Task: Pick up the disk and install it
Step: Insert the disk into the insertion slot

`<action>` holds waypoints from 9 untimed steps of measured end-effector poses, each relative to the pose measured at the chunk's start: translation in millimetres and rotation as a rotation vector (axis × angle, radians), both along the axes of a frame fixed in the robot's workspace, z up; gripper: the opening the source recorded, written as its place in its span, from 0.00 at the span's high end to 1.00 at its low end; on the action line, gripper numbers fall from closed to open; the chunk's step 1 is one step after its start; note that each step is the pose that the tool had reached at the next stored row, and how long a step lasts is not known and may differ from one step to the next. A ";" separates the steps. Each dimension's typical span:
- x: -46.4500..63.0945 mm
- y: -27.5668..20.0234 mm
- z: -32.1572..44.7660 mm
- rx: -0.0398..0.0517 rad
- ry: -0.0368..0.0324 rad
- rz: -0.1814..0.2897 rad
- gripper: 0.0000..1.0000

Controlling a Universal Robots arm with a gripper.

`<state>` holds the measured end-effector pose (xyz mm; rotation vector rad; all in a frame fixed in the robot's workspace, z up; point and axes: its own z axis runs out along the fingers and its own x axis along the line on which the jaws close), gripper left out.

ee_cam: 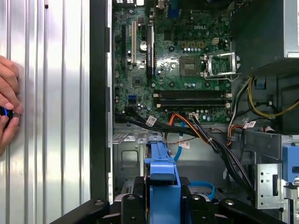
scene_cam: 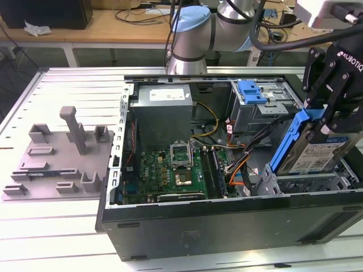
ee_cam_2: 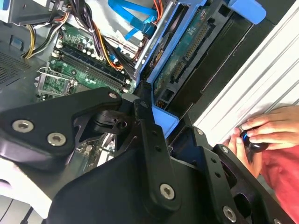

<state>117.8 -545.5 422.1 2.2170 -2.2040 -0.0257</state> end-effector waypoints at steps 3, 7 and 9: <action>0.0 0.0 -4.7 0.0000 0.0000 0.000 0.64; 0.0 0.0 -11.4 0.0000 0.0000 0.000 0.64; 0.0 0.0 -16.0 0.0000 0.0000 0.000 0.64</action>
